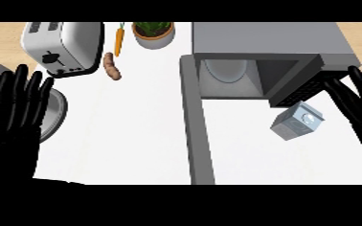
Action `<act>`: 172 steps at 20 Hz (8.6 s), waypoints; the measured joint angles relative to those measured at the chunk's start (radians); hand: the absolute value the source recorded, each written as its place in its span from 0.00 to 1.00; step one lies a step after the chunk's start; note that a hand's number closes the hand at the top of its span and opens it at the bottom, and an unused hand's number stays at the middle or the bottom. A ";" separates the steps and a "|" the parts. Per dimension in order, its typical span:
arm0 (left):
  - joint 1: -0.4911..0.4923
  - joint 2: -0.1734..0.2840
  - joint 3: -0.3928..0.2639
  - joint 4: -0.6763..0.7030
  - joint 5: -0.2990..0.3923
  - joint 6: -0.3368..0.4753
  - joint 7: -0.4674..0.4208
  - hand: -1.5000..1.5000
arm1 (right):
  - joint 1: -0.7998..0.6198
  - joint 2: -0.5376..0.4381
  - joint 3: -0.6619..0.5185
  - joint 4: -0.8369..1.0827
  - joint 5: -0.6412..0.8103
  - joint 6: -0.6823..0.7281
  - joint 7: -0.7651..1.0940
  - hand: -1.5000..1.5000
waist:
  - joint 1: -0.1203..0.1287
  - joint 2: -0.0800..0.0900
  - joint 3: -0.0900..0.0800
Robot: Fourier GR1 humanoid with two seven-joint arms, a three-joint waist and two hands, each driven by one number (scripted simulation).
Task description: Pick up the milk, place it into the microwave and close the microwave
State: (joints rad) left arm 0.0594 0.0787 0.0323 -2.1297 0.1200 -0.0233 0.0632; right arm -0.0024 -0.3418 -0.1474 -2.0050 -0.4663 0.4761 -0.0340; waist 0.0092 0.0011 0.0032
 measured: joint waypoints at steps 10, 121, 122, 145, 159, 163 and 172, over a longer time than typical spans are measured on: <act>0.241 0.020 0.093 -0.228 0.218 -0.096 0.082 0.00 | -0.012 -0.196 -0.199 0.258 -0.243 0.297 -0.030 0.00 | 0.003 -0.003 -0.003; 0.599 0.128 0.443 -0.172 0.676 -0.517 -0.069 0.00 | -0.987 0.054 -0.041 1.869 0.622 -0.681 -0.712 1.00 | 0.102 0.046 0.002; 0.591 0.132 0.442 -0.172 0.677 -0.513 -0.067 0.00 | -0.996 0.045 -0.042 1.873 0.624 -0.696 -0.703 1.00 | 0.105 0.049 0.003; 0.490 0.195 0.437 -0.153 0.711 -0.502 -0.047 0.00 | -1.048 -0.031 -0.077 1.929 0.597 -0.842 -0.668 1.00 | 0.173 0.088 0.007; 0.451 0.231 0.453 -0.131 0.679 -0.496 -0.034 0.00 | -1.040 -0.051 -0.085 1.913 0.590 -0.840 -0.661 1.00 | 0.193 0.100 0.015; 0.440 0.233 0.451 -0.124 0.670 -0.493 -0.032 0.00 | -1.044 -0.044 -0.101 1.904 0.571 -0.839 -0.667 0.00 | 0.195 0.100 0.020; 0.401 0.256 0.439 -0.104 0.650 -0.492 -0.019 0.00 | -1.070 -0.006 -0.053 1.921 0.606 -0.747 -0.635 0.00 | 0.204 0.096 0.030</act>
State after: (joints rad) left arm 0.4609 0.3343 0.4715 -2.2338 0.7699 -0.5152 0.0442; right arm -1.0722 -0.3481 -0.2004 -0.0844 0.1397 -0.2712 -0.6691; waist 0.2134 0.0975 0.0332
